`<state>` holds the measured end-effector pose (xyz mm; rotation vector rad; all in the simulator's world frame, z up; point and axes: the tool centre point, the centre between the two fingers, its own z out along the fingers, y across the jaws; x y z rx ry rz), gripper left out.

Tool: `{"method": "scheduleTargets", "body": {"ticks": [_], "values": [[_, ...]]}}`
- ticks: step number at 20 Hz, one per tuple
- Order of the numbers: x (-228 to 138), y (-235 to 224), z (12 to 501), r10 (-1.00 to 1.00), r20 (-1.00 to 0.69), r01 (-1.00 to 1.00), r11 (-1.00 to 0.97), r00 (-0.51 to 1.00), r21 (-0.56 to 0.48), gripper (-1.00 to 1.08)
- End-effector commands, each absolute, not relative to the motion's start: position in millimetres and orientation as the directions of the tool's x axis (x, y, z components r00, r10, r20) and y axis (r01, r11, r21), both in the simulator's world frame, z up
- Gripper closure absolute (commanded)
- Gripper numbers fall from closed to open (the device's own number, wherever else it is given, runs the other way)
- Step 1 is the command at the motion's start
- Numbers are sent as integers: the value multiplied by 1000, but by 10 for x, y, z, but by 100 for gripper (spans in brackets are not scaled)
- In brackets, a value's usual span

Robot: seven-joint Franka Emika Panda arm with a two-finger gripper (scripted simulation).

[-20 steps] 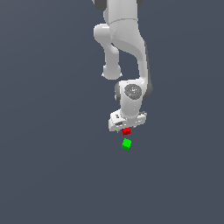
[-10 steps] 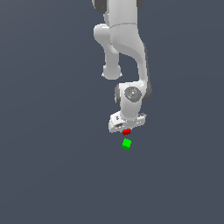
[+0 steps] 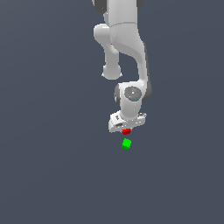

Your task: Stack the red cube on top of the green cube.

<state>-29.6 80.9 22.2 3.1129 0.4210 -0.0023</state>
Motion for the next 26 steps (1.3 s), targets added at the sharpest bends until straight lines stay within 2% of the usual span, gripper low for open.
{"method": "scheduleTargets", "body": {"ticks": [1,16,26], "values": [[-292,808,276,265,0,265,-964,964,0,108],[-301,815,1113,267,0,267,-964,964,0,108],[-266,814,1164,267,1,267,-964,964,0,108]]}}
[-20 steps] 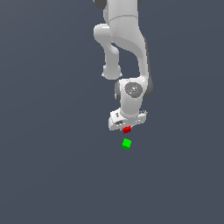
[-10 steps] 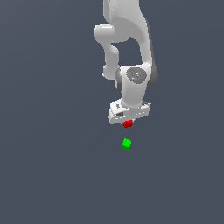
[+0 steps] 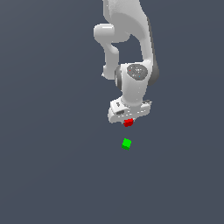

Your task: Stack the red cube on top of the green cube.

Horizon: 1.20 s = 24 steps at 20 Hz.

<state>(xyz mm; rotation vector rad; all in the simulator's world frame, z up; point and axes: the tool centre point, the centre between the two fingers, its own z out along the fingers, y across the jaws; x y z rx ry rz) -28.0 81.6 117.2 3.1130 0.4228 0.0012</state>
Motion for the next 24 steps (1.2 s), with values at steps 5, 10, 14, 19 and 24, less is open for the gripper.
{"method": "scheduleTargets", "body": {"ticks": [5,10,14,19,24], "values": [[-152,808,1086,267,1,267,-964,964,0,108],[41,798,955,267,0,267,-964,964,1,108],[236,789,829,267,0,267,-964,964,1,108],[422,782,714,267,0,267,-964,964,1,108],[528,778,648,266,0,266,-964,964,0,108]]}}
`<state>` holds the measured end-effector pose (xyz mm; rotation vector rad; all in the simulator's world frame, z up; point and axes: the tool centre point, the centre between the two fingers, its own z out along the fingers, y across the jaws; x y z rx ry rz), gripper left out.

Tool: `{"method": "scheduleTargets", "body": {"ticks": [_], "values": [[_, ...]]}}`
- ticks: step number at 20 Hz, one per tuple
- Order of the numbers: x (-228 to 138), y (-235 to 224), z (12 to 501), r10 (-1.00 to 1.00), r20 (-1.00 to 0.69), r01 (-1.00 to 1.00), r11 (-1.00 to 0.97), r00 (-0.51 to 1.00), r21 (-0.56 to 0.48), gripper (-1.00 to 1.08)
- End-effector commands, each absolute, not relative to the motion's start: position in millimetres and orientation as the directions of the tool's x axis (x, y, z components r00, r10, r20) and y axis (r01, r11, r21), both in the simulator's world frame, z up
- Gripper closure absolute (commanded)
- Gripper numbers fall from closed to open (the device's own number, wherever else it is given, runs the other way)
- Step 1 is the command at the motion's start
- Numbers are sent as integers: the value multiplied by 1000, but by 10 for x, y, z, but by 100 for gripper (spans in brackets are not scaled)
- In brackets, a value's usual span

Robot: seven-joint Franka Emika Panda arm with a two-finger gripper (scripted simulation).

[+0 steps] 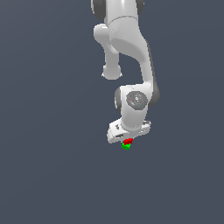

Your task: Stack the red cube on top of the green cube.

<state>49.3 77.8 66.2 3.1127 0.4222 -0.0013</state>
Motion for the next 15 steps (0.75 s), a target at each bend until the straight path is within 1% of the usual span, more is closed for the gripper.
{"method": "scheduleTargets", "body": {"ticks": [1,5,6,15], "values": [[540,777,641,266,0,266,-964,964,0,108],[562,777,628,266,0,266,-964,964,0,108],[562,777,628,266,0,266,-964,964,0,-92],[562,777,628,266,0,266,-964,964,0,-92]]}}
